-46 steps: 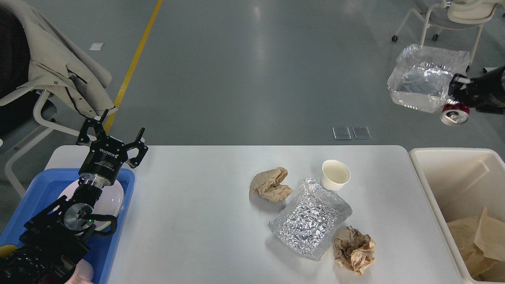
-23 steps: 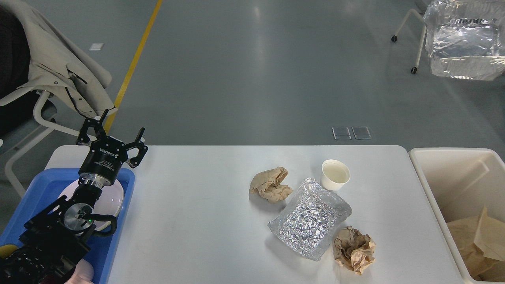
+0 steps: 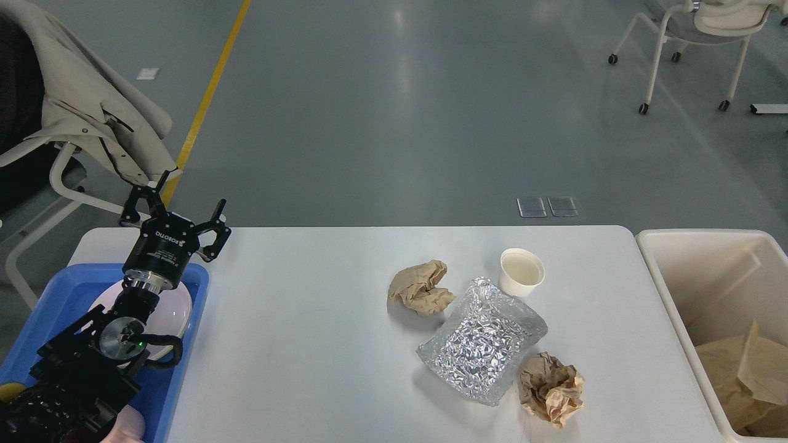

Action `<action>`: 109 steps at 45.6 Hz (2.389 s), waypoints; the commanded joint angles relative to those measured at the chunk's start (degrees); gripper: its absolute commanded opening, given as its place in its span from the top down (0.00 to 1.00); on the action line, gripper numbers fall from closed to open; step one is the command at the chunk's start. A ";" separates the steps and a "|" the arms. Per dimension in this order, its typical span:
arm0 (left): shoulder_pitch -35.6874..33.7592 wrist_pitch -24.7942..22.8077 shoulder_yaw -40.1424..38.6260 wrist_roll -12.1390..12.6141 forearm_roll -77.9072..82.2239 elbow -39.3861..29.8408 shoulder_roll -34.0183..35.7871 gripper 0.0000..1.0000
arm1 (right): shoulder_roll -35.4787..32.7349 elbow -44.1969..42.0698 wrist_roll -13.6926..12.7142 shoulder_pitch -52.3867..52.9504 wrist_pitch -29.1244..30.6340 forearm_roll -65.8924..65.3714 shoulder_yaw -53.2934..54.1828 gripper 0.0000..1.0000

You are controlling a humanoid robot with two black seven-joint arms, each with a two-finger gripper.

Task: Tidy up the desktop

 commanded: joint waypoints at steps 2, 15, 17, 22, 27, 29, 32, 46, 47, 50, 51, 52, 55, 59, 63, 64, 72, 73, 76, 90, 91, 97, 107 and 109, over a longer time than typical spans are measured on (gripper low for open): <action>0.00 0.00 0.00 0.00 0.00 -0.01 -0.01 0.00 | 6.99 -10.59 0.29 -23.92 -6.56 8.85 8.49 1.00; 0.00 0.00 0.00 0.00 0.00 -0.01 -0.01 0.00 | 18.16 -24.23 0.29 -40.04 -9.11 12.21 20.10 1.00; 0.00 0.00 0.00 -0.09 0.00 -0.01 -0.01 0.00 | 19.04 -24.23 0.29 -40.13 -9.90 12.21 20.28 1.00; 0.00 0.09 0.00 0.00 0.00 0.08 -0.01 0.00 | 19.66 -24.06 0.29 -40.13 -11.13 12.21 20.45 1.00; 0.00 0.09 0.00 0.00 0.00 -0.01 -0.01 0.00 | 20.27 -22.65 0.38 -40.04 -11.57 12.21 20.63 0.85; 0.00 0.09 0.00 0.00 0.00 -0.01 -0.01 0.00 | 20.45 -22.30 0.38 -40.04 -11.83 12.21 21.24 0.67; 0.00 0.09 0.00 0.00 0.00 -0.01 -0.01 0.00 | 20.45 -21.68 0.38 -40.13 -12.01 12.21 22.64 0.15; 0.00 0.09 0.00 0.00 0.00 -0.01 -0.01 0.00 | 19.05 -15.99 0.38 -38.47 -10.60 11.86 23.09 0.00; 0.00 0.09 0.00 0.00 0.00 -0.01 -0.01 0.00 | 18.35 -14.84 0.38 -37.59 -10.60 11.42 23.00 0.00; 0.00 0.00 0.00 0.00 0.00 -0.01 -0.01 0.00 | 15.19 -10.80 0.38 -32.59 -10.60 10.63 22.04 0.00; 0.00 0.09 0.00 0.00 0.00 -0.01 -0.01 0.00 | 13.70 -8.70 0.29 -30.57 -10.52 10.10 21.25 0.00; 0.00 0.00 0.00 0.00 0.00 -0.01 -0.01 0.00 | 12.20 -6.41 0.29 -28.20 -10.52 9.40 20.20 0.00; 0.00 0.09 0.00 0.00 0.00 -0.01 -0.01 0.00 | 7.63 1.06 0.29 -18.89 -9.38 6.16 15.55 0.00; 0.00 0.00 0.00 0.00 0.00 -0.01 -0.01 0.00 | 3.41 8.45 0.55 -1.41 -4.91 0.53 8.25 0.00; 0.00 0.09 0.00 0.00 0.00 -0.01 -0.01 0.00 | 1.29 14.17 2.04 17.04 7.82 -2.90 1.92 0.00; 0.00 0.00 0.00 0.00 0.00 -0.01 -0.01 0.00 | 1.29 15.22 2.14 21.79 11.86 -3.08 0.95 0.00; 0.00 0.09 0.00 0.00 0.00 -0.01 -0.01 0.00 | 4.36 28.75 2.05 56.87 40.35 -3.26 -0.29 0.00; 0.00 0.09 0.00 0.00 0.00 -0.01 0.08 0.00 | 5.06 30.59 1.96 59.43 40.35 -3.26 -0.38 0.00; 0.00 0.00 0.00 0.00 0.00 -0.01 -0.01 0.00 | 7.00 35.43 1.52 65.32 40.35 -3.43 -0.38 0.00; 0.00 0.00 0.00 0.00 0.00 -0.01 -0.01 0.00 | 9.82 41.95 1.43 64.13 40.35 -3.35 -3.01 0.00; 0.00 0.00 0.00 0.00 0.00 -0.01 -0.01 0.00 | 9.64 42.30 1.35 62.54 40.35 -3.26 -3.01 0.00; 0.00 0.00 0.00 0.00 0.00 -0.01 -0.01 0.00 | 9.20 46.16 1.35 50.07 31.52 -2.82 -3.37 0.00; 0.00 0.00 0.00 0.00 0.00 -0.01 -0.01 0.00 | 16.13 46.96 0.47 26.43 9.81 1.91 -1.52 0.00; 0.00 0.00 0.00 0.00 0.00 -0.01 -0.01 0.00 | 18.77 46.17 -0.15 21.86 5.85 5.16 -1.08 0.00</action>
